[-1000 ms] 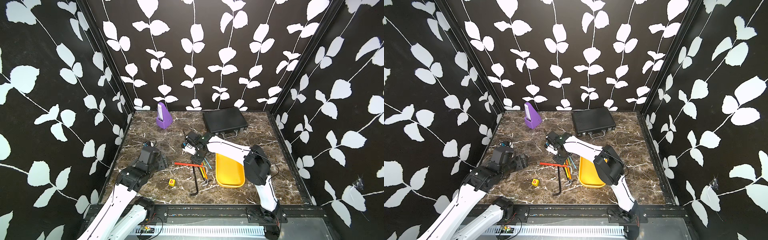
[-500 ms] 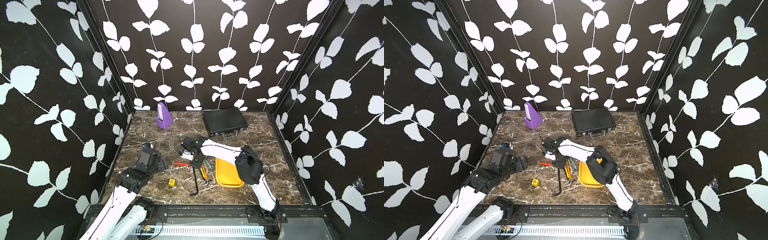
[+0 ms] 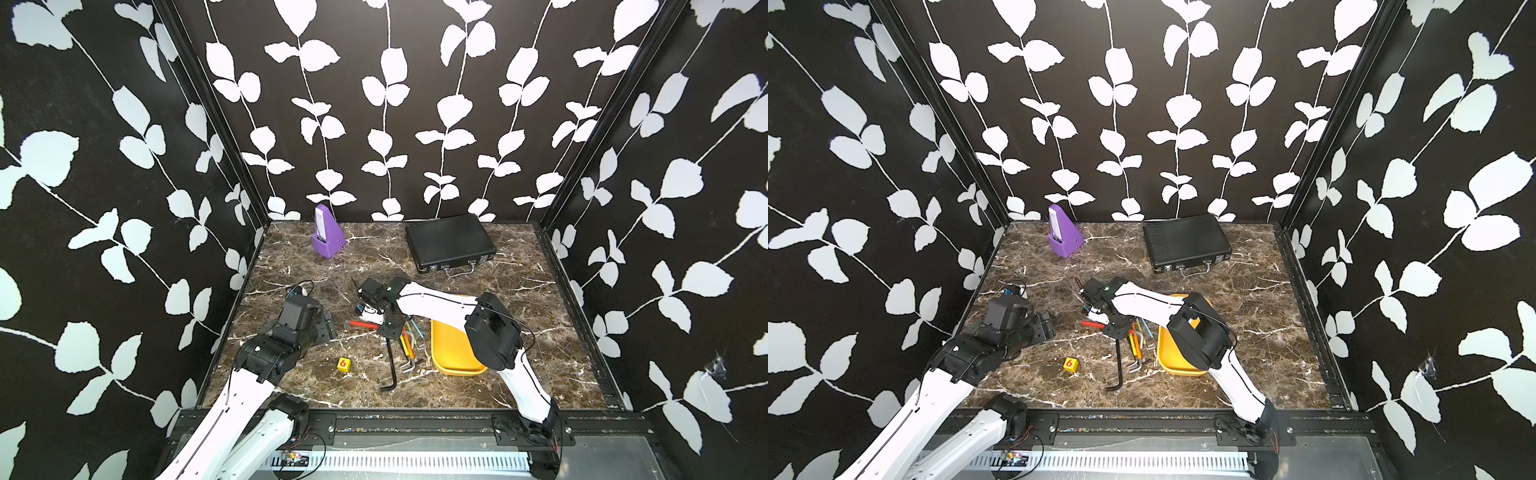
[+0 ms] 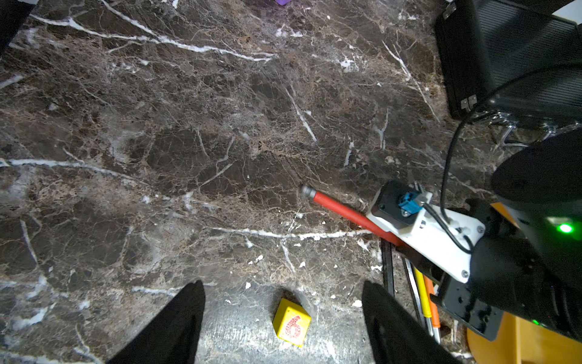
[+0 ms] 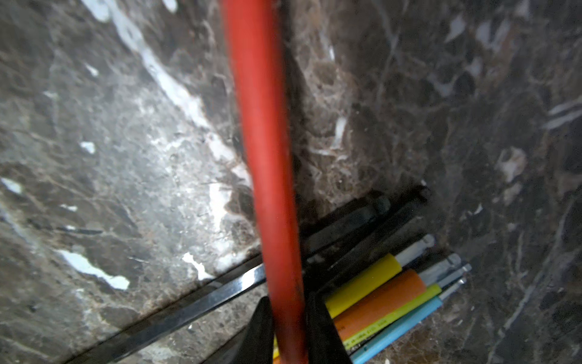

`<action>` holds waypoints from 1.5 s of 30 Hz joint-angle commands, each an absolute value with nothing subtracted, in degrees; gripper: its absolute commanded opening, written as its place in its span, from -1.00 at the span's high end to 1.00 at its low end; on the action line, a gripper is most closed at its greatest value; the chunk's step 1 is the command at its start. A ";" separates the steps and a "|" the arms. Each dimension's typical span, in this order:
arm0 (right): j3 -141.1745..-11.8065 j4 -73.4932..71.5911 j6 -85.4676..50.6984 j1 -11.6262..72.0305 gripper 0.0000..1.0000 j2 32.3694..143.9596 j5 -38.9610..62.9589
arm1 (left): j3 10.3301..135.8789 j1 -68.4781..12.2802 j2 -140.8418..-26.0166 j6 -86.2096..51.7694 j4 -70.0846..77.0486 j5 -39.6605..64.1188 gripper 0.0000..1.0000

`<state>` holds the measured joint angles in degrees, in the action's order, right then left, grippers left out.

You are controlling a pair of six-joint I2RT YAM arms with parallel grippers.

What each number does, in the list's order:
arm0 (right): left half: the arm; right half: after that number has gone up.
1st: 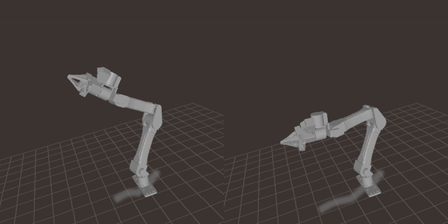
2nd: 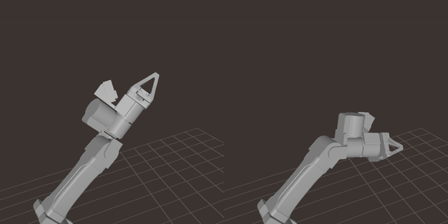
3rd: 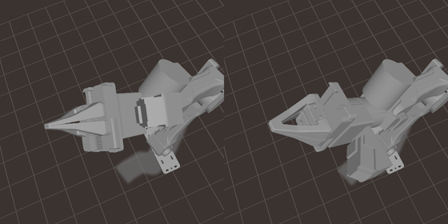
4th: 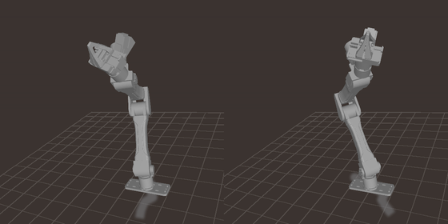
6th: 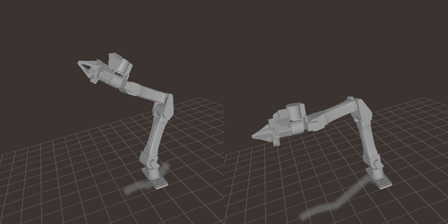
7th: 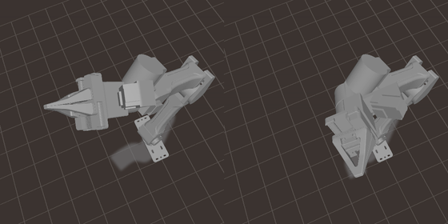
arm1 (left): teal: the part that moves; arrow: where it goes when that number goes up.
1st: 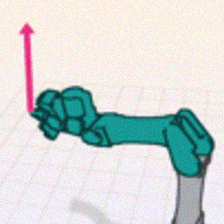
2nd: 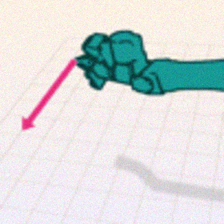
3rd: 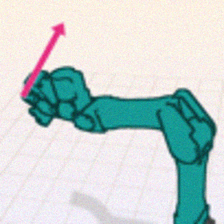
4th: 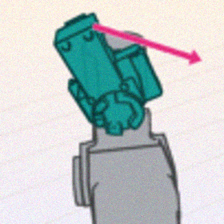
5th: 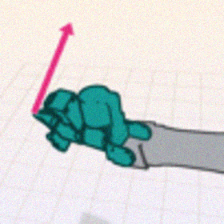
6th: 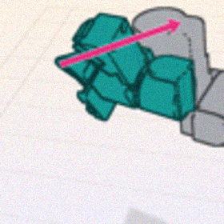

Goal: Put the hex key on the desktop into the storage box
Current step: Pick up the Allen key from the center of the board, then place the Allen key in the storage box.

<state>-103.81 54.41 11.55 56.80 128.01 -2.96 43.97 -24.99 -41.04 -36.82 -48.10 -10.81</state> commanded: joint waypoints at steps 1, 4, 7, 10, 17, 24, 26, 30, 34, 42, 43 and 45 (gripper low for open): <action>-103.13 52.91 11.66 57.29 0.72 125.83 -5.08 | 44.02 -25.04 -41.09 -36.43 -47.58 -11.63 -0.58; -102.39 52.18 11.53 57.30 0.86 124.23 -6.57 | 43.51 -25.05 -41.49 -36.73 -47.05 -11.51 -0.58; -101.51 51.24 10.67 57.22 0.95 122.16 -8.79 | 43.11 -25.05 -41.91 -36.78 -46.85 -11.46 -0.58; -100.15 49.93 8.93 57.28 1.00 119.31 -11.79 | 42.75 -25.05 -42.10 -36.85 -46.74 -11.68 -0.57; -93.57 48.93 -4.36 56.73 1.00 107.92 -19.97 | 42.78 -25.05 -41.79 -35.83 -45.29 -10.31 -0.57; -75.66 50.33 -25.43 49.65 1.00 87.33 -14.78 | 41.38 -25.22 -41.55 -32.03 -39.63 -1.95 -0.53; -68.49 49.30 -29.16 45.87 1.00 82.70 -8.77 | 41.31 -25.31 -41.50 -29.93 -38.26 1.38 -0.52; -60.68 47.33 -32.80 40.66 1.00 76.93 0.18 | 41.80 -25.32 -40.08 -24.86 -38.31 5.35 -0.51; -57.06 45.49 -34.88 38.35 1.00 76.62 5.20 | 41.65 -25.33 -36.55 -22.78 -37.87 6.99 -0.50; -53.31 40.97 -36.80 37.00 1.00 81.55 9.13 | 48.08 -25.31 -37.23 -17.05 -43.23 7.35 -0.50; -53.19 40.74 -36.94 36.95 1.00 82.02 8.90 | 48.87 -25.29 -37.65 -16.52 -44.09 7.22 -0.50; -52.72 40.45 -37.28 36.74 1.00 82.35 8.29 | 49.57 -25.32 -38.21 -15.74 -44.84 7.43 -0.51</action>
<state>-54.02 42.70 -35.73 37.32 82.21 7.51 47.62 -25.10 -37.80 -19.11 -41.93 6.70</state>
